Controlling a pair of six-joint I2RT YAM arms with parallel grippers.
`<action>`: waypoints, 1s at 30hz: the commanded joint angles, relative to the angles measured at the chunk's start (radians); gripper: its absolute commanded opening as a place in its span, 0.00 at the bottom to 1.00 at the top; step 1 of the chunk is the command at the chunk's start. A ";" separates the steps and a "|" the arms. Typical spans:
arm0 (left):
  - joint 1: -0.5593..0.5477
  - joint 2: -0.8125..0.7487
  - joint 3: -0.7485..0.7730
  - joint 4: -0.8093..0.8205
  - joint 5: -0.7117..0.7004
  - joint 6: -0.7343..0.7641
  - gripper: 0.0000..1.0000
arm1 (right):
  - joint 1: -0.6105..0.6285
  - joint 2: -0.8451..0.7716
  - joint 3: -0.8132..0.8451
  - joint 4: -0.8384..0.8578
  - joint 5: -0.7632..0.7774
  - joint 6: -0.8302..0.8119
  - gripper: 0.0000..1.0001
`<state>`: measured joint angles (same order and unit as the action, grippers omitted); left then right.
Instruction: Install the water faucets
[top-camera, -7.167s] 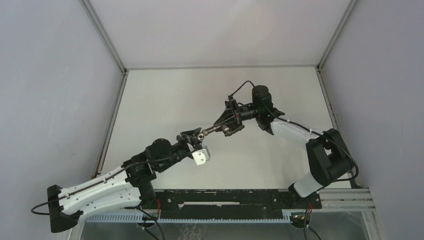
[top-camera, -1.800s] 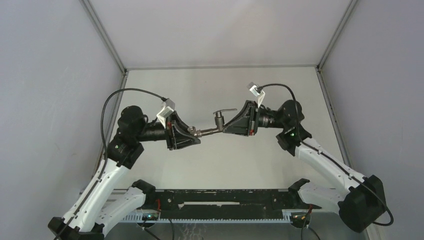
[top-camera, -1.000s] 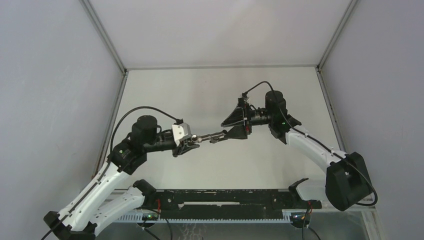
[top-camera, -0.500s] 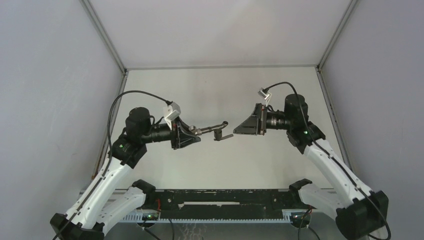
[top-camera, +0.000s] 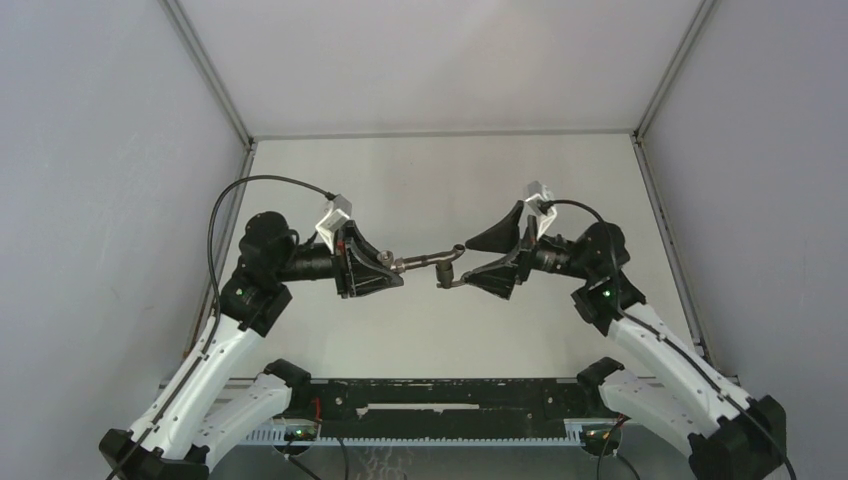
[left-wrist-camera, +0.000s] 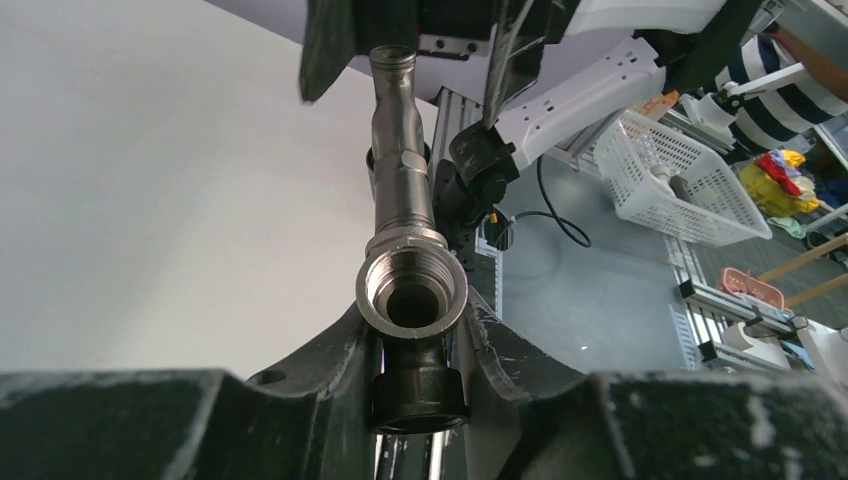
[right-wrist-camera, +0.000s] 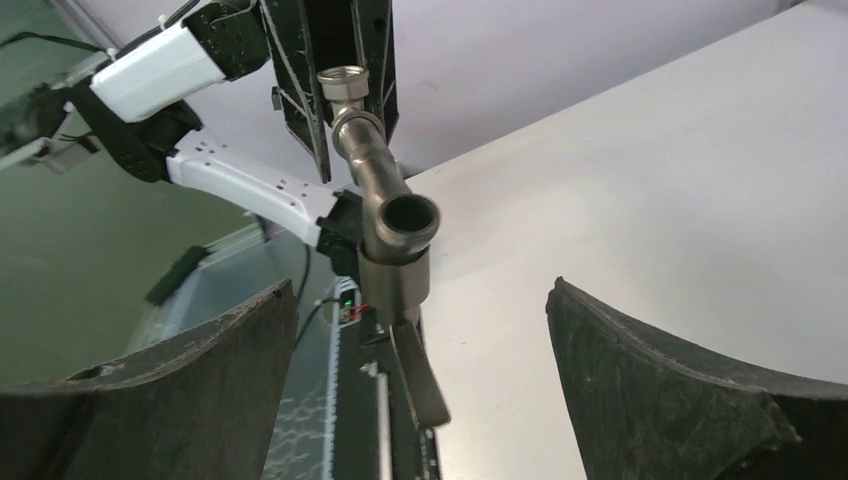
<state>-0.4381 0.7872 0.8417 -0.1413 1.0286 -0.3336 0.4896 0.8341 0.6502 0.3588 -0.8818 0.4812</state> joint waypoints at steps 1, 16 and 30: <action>0.009 -0.017 0.073 0.105 0.044 -0.046 0.00 | 0.054 0.112 0.070 0.163 -0.058 0.088 1.00; 0.016 -0.023 0.063 0.088 -0.014 -0.017 0.00 | 0.094 0.282 0.181 0.098 -0.246 0.322 0.89; 0.028 -0.014 0.046 0.068 -0.054 -0.005 0.00 | 0.125 0.305 0.181 0.050 -0.328 0.370 0.87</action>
<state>-0.4229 0.7807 0.8417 -0.1169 0.9966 -0.3573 0.5964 1.1408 0.7975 0.3737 -1.1614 0.8059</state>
